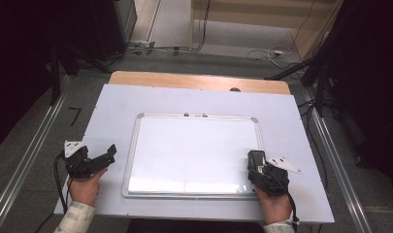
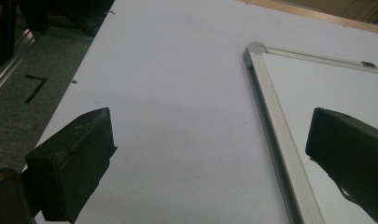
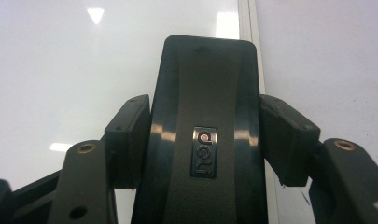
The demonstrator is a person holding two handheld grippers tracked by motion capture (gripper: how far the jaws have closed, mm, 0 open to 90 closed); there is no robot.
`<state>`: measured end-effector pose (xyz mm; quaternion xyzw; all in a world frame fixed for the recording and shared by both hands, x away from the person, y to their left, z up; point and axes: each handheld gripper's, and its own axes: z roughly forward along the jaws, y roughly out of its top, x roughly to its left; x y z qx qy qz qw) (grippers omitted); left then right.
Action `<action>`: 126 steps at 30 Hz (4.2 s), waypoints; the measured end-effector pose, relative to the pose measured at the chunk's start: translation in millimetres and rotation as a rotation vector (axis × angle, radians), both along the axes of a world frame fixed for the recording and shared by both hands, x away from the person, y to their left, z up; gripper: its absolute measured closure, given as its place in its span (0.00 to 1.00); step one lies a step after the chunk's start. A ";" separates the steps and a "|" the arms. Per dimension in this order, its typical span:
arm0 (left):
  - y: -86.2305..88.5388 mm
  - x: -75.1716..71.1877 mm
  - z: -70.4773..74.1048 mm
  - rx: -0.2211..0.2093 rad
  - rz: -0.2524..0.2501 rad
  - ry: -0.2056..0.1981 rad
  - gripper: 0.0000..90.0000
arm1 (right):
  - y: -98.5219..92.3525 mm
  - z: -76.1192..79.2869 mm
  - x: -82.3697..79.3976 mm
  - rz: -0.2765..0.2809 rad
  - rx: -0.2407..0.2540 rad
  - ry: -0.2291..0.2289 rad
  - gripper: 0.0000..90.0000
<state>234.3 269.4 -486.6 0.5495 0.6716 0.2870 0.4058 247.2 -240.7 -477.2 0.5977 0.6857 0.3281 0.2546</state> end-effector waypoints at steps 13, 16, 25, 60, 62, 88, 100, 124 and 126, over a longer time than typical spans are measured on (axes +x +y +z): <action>0.0 0.0 0.0 0.000 -0.002 -0.001 0.02 | -0.8 -6.7 4.2 -0.010 -0.014 0.016 0.41; 0.1 0.0 0.0 0.000 -0.001 0.000 0.02 | -0.8 -7.7 4.9 -0.008 -0.017 0.017 0.41; 0.0 0.0 0.0 0.001 -0.002 0.000 0.02 | 0.3 -8.9 5.0 -0.007 -0.021 0.018 0.41; -0.7 0.3 -0.4 0.002 -0.004 0.004 0.02 | 6.1 -13.3 8.2 0.020 -0.040 0.047 0.35; -0.8 0.2 -0.3 0.003 -0.004 0.004 0.02 | 5.7 -13.1 8.3 0.020 -0.038 0.043 0.33; -0.9 0.4 -0.4 0.009 -0.008 0.007 0.02 | 3.4 15.6 -4.5 0.084 0.022 -0.049 0.22; -1.5 0.7 -0.5 0.009 -0.008 0.002 0.02 | 3.9 22.9 -8.4 0.109 0.029 -0.065 0.22; -3.0 1.5 -0.9 0.012 -0.010 0.006 0.02 | 1.1 33.2 -9.1 0.136 0.020 -0.091 0.21; -2.9 1.5 -0.9 0.012 -0.010 0.005 0.02 | -0.3 34.0 -9.2 0.137 0.022 -0.095 0.21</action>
